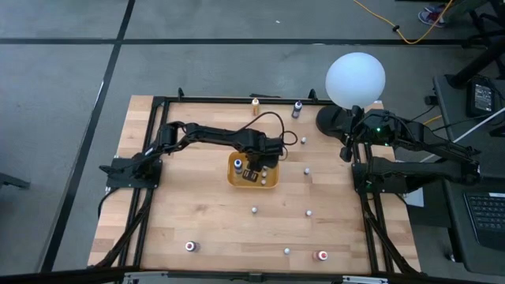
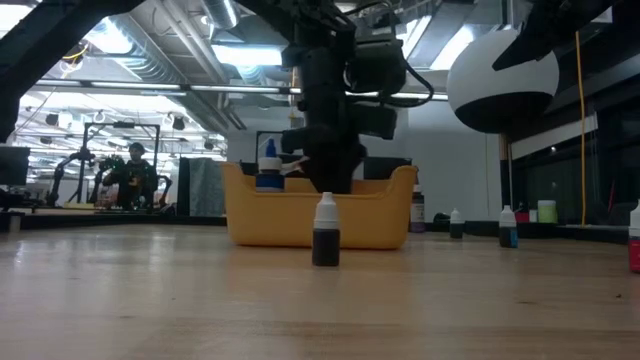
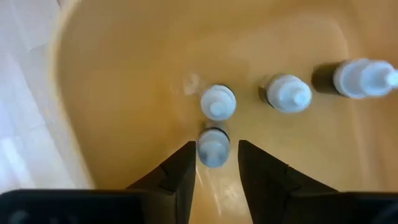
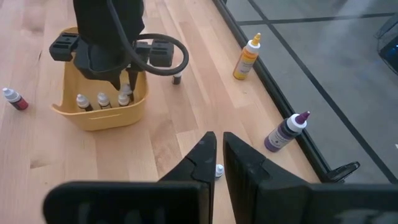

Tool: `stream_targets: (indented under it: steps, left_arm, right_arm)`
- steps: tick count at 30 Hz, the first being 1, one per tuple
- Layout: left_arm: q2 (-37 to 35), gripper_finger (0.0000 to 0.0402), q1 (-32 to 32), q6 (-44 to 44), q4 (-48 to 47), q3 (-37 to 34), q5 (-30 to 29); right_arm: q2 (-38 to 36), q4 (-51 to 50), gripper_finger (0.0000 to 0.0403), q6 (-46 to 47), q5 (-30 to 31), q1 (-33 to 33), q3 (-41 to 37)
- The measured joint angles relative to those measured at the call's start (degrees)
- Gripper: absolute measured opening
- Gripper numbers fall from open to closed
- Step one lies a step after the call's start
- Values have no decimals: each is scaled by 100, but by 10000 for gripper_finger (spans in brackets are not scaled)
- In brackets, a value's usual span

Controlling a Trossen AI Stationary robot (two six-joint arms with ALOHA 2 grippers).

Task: Pick & Place food coloring
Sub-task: Put the black food coloring bottle into the yellow bin

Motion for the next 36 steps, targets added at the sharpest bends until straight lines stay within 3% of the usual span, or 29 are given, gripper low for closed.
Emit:
stream_targets:
  steps: [8,18,21,28,36]
  left_arm:
    - [-22,140,-16,-105,-682,634,-41]
    - [-35,133,131,-68,-2438,2583,-257]
    - [-35,131,306,-66,-2981,2992,-17]
    - [-173,124,892,22,-3410,3075,232]
    - [-195,113,1457,-873,-2912,3075,202]
  right_arm:
    - [0,1,34,0,0,0,0]
    - [1,0,34,-1,0,0,0]
    - [-1,0,34,2,0,0,0]
    - [0,1,34,129,-1,2,0]
    - [1,0,34,130,0,0,0]
